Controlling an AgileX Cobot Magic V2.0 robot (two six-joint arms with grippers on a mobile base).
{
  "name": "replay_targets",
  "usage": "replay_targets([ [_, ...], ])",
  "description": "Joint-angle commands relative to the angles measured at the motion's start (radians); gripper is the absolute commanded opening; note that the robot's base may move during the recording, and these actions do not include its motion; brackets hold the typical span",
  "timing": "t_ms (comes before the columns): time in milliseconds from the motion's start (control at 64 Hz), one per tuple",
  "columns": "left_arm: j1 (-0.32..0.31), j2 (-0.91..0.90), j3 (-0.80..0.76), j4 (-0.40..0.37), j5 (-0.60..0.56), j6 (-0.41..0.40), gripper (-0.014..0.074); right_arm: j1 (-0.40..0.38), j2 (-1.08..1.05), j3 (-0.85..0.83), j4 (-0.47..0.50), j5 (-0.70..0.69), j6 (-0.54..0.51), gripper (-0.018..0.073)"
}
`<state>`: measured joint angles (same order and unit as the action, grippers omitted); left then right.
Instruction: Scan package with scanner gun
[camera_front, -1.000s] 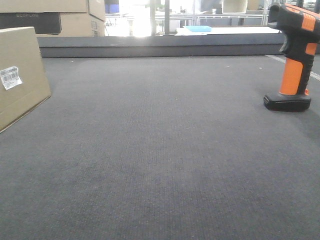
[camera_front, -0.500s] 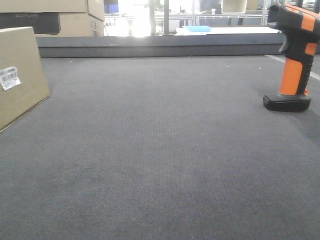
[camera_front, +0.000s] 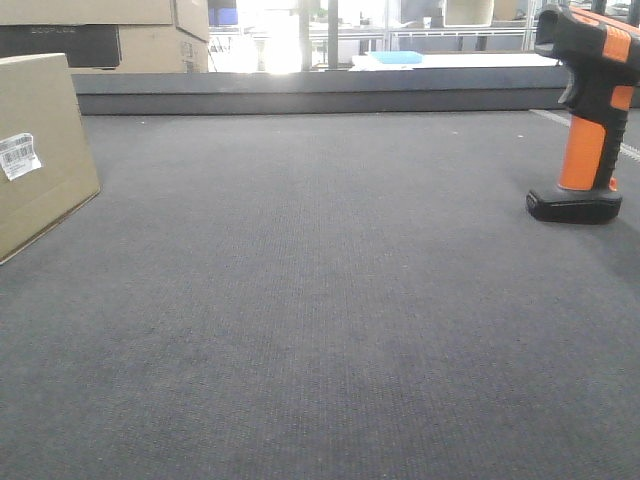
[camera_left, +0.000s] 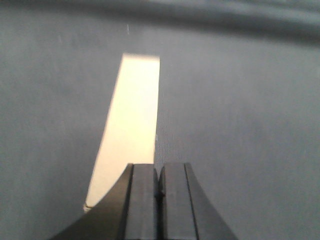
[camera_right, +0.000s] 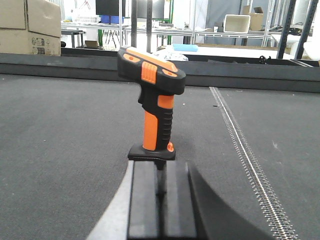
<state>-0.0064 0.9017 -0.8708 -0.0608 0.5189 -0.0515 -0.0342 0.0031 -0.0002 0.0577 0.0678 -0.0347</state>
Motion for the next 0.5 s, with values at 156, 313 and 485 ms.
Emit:
replay_targets([
  [156, 0.002, 0.261, -0.277, 0.054, 0.208, -0.004, -0.0111, -0.001, -0.003, 0.000, 0.002, -0.017, -0.003, -0.0168],
  [313, 0.002, 0.360, -0.385, 0.128, 0.234, -0.004, -0.0076, -0.001, -0.003, 0.000, 0.002, -0.017, -0.003, -0.0168],
  [485, 0.002, 0.408, -0.391, 0.134, 0.241, -0.004, 0.0223, -0.001, -0.003, 0.000, 0.002, -0.017, -0.003, -0.0168],
])
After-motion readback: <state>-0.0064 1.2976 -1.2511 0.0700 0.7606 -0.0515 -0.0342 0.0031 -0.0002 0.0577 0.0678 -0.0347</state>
